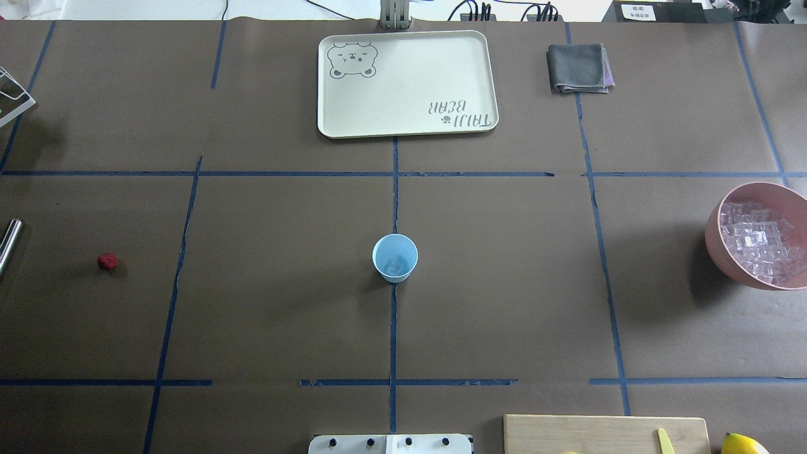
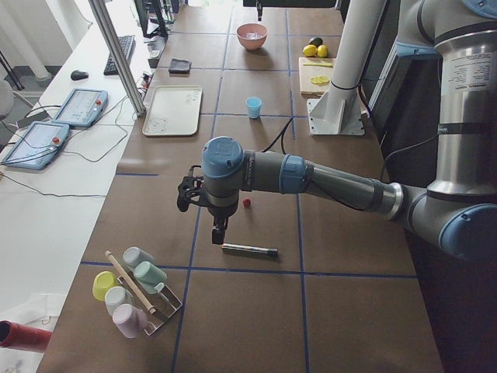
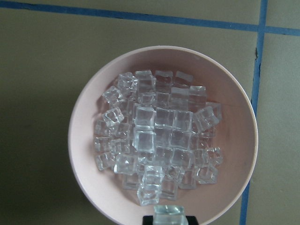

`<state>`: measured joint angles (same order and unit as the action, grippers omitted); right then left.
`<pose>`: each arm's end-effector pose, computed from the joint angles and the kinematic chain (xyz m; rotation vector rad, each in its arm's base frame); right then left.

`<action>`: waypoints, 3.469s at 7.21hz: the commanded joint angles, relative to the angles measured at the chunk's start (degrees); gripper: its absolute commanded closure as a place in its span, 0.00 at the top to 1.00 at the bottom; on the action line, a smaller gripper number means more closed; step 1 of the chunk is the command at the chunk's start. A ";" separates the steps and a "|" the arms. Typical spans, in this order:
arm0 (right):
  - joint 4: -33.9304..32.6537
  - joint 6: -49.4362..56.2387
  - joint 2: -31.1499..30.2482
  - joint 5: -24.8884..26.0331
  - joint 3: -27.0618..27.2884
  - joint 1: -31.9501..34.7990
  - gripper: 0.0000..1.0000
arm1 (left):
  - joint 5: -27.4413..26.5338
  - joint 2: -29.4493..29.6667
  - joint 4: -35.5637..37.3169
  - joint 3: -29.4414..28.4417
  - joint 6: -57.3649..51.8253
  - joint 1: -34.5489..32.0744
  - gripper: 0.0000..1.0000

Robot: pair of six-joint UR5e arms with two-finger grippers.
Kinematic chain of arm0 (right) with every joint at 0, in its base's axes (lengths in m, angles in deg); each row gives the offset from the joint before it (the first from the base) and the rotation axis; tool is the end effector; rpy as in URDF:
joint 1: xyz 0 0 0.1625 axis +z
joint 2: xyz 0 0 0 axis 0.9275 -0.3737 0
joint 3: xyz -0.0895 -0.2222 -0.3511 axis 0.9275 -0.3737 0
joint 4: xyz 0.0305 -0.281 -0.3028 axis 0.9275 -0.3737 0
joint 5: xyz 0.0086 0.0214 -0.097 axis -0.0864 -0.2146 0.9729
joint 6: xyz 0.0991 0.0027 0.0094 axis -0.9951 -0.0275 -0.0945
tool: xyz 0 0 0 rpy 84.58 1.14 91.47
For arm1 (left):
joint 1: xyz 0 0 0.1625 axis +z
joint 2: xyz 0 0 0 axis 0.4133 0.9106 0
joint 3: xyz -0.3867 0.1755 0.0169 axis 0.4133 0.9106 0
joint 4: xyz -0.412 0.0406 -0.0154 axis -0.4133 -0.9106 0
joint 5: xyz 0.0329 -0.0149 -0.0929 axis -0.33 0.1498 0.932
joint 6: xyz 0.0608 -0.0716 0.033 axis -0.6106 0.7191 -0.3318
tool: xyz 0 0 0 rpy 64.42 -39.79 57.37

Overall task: Mash ice and strawberries in cup
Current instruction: 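Carry the ice cube with the right gripper over the light-blue cup, then release the cube into the cup and move the right gripper back to the bowl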

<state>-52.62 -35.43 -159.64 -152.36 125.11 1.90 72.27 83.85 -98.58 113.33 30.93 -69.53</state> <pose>-0.0671 -0.3929 0.5140 0.0163 -0.7166 -0.0613 -0.0898 -0.4498 0.5433 0.1244 0.8408 0.0162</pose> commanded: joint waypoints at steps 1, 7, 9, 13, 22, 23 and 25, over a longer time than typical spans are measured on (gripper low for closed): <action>-13.33 -0.71 11.05 0.28 4.14 -0.60 0.00 | -0.03 -0.09 0.47 0.27 0.00 0.07 1.00; -22.92 -42.65 56.43 7.72 -12.16 -29.83 0.00 | 0.06 -0.09 0.73 0.27 0.00 0.07 1.00; -15.08 -50.97 62.08 14.15 -22.18 -37.84 0.00 | 0.06 -0.09 0.73 0.00 0.00 0.07 1.00; -14.45 -53.28 64.92 16.37 -26.97 -42.00 0.00 | 0.06 -0.09 0.73 -0.08 0.00 0.07 1.00; -14.44 -52.93 64.83 17.16 -27.59 -41.75 0.99 | 0.06 -0.09 0.73 0.00 0.00 0.16 1.00; -14.79 -52.93 63.52 18.55 -24.72 -40.27 0.99 | -0.03 0.00 0.65 0.00 0.00 0.16 1.00; -15.32 -51.79 52.41 18.92 -9.82 -35.71 0.99 | -0.03 0.00 0.65 0.00 0.00 0.16 1.00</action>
<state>-67.57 -88.03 -100.64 -133.62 106.58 -36.84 72.25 83.84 -97.92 113.34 30.93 -69.36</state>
